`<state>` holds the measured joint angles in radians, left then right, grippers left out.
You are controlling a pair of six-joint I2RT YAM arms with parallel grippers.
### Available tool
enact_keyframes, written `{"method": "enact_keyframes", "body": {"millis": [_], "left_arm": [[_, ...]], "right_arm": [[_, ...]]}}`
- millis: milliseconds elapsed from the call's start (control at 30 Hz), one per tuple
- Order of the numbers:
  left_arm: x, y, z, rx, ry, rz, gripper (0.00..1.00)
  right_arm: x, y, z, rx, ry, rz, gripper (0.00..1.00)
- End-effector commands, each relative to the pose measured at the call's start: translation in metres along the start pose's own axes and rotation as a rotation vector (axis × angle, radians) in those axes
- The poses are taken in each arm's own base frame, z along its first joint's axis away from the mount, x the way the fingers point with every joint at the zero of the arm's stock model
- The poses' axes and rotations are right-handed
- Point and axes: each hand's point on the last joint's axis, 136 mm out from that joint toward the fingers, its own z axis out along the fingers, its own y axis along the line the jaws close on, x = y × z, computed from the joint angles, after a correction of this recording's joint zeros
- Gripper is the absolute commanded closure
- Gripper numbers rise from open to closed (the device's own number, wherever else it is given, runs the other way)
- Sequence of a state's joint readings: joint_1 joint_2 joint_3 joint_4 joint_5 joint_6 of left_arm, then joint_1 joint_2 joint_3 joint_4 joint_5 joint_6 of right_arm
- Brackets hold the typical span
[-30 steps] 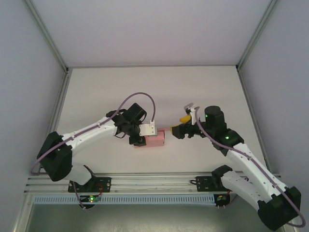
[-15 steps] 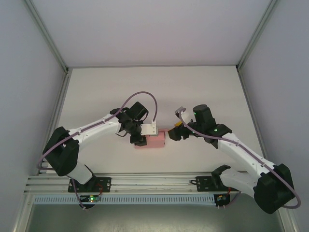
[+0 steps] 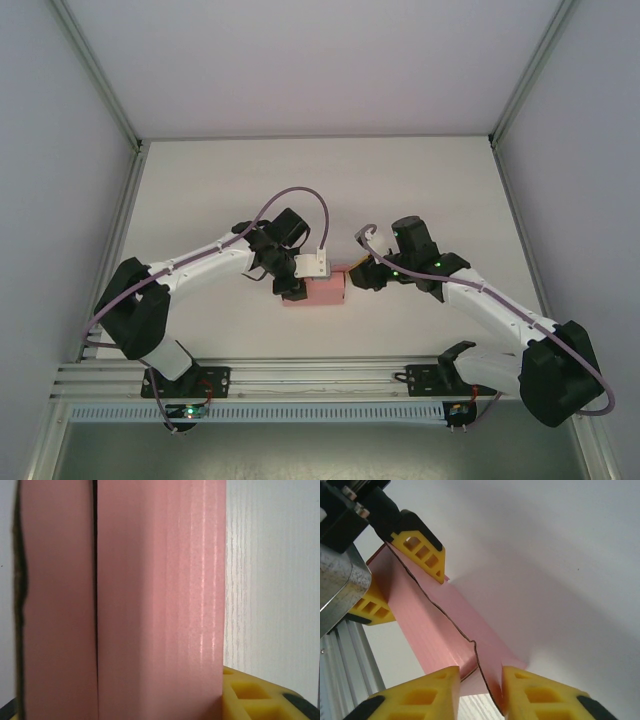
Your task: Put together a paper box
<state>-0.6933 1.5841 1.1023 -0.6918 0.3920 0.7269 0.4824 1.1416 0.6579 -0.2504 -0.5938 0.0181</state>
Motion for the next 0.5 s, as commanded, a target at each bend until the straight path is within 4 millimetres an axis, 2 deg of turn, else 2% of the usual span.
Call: {"method": "enact_keyframes", "body": {"millis": [0,133,267,333,467], "left_arm": [[0.018,0.000,0.006,0.018,0.074,-0.029,0.58],[0.018,0.001,0.006,0.017,0.077,-0.039,0.58],[0.017,0.003,0.006,0.010,0.080,-0.049,0.58],[0.016,0.006,0.007,0.003,0.084,-0.057,0.57],[0.016,0.009,0.008,-0.003,0.091,-0.066,0.56]], "right_arm": [[-0.011,0.013,-0.001,-0.050,-0.018,-0.032,0.83],[-0.015,0.020,-0.003,-0.072,-0.020,-0.001,0.92],[-0.022,0.025,-0.003,-0.075,-0.032,0.082,0.96],[-0.026,0.026,-0.003,-0.076,-0.038,0.172,1.00],[-0.034,0.033,-0.001,-0.131,-0.025,0.366,1.00]]}}
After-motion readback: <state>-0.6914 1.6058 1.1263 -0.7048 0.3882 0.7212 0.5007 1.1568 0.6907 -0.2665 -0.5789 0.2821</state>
